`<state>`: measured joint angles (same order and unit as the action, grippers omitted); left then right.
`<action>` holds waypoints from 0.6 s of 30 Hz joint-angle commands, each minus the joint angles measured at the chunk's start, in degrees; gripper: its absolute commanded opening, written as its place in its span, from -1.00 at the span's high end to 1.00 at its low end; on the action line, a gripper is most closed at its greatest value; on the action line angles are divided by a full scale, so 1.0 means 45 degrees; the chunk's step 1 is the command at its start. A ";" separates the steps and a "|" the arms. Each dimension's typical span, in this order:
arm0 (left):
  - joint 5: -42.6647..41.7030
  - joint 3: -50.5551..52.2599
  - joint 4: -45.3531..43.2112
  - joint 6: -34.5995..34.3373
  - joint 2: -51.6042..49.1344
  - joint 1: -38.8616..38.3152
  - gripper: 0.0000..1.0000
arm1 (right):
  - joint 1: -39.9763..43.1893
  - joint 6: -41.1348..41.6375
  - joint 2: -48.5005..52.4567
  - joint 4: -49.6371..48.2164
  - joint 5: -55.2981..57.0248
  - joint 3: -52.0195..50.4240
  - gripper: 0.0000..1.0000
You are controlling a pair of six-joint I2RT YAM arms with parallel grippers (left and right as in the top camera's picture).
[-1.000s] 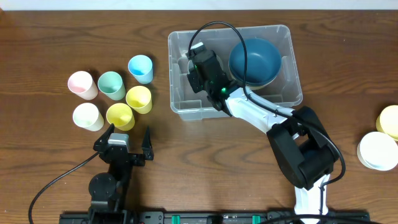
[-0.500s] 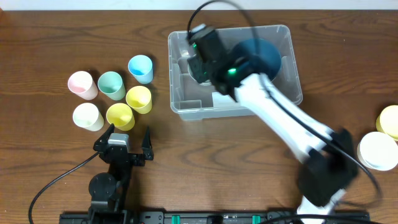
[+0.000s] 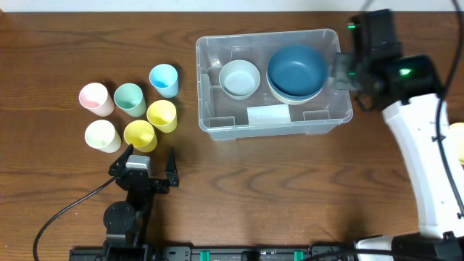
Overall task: Pack container
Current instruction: 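Release the white bowl and withdraw the right gripper, then move the right gripper to the second white bowl and grip its rim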
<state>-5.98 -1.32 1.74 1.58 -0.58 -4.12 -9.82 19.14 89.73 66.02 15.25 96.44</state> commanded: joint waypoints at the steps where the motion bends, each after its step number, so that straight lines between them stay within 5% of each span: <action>1: -0.0160 0.0243 0.0413 0.0165 0.0078 0.0078 -0.96 | 0.1360 0.0801 0.0087 0.0131 0.0141 -0.0627 -0.33; 18: -0.0155 0.0243 0.0413 0.0165 0.0078 0.0078 -0.96 | 0.6834 0.1185 0.0418 -0.0583 -0.0491 -0.3886 -0.33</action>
<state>-5.98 -1.32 1.74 1.58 -0.58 -4.12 18.17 22.87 91.07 63.20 13.32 81.01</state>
